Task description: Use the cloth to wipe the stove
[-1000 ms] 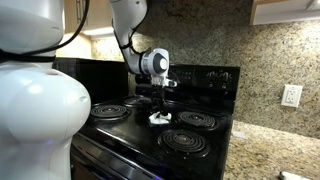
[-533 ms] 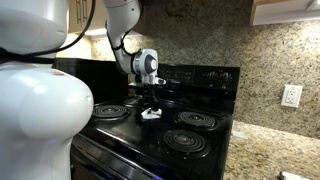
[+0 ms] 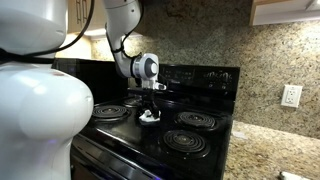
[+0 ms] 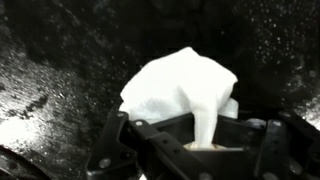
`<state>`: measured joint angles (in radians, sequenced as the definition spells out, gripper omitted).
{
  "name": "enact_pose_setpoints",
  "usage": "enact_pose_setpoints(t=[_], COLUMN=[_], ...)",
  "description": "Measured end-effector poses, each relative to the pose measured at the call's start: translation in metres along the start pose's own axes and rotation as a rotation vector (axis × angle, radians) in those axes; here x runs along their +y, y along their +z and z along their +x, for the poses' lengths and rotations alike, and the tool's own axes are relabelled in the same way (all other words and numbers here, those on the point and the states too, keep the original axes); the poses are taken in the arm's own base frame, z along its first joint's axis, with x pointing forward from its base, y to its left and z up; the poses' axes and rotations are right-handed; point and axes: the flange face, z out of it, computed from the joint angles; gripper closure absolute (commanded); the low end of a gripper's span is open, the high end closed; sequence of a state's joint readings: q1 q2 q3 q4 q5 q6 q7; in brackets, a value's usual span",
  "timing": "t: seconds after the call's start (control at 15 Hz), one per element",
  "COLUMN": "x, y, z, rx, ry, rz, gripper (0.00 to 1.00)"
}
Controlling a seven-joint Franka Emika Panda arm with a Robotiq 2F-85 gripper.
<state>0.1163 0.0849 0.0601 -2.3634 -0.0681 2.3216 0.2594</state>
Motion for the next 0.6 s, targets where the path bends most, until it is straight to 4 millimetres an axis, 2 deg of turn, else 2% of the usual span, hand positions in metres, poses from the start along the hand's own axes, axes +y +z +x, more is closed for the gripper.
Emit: enact_pose_setpoints(t=[0.6], x=[0.053], y=[0.009], z=[-0.048], rx=[-0.059], ry=[0.089], rz=[-0.007], gripper=[0.92])
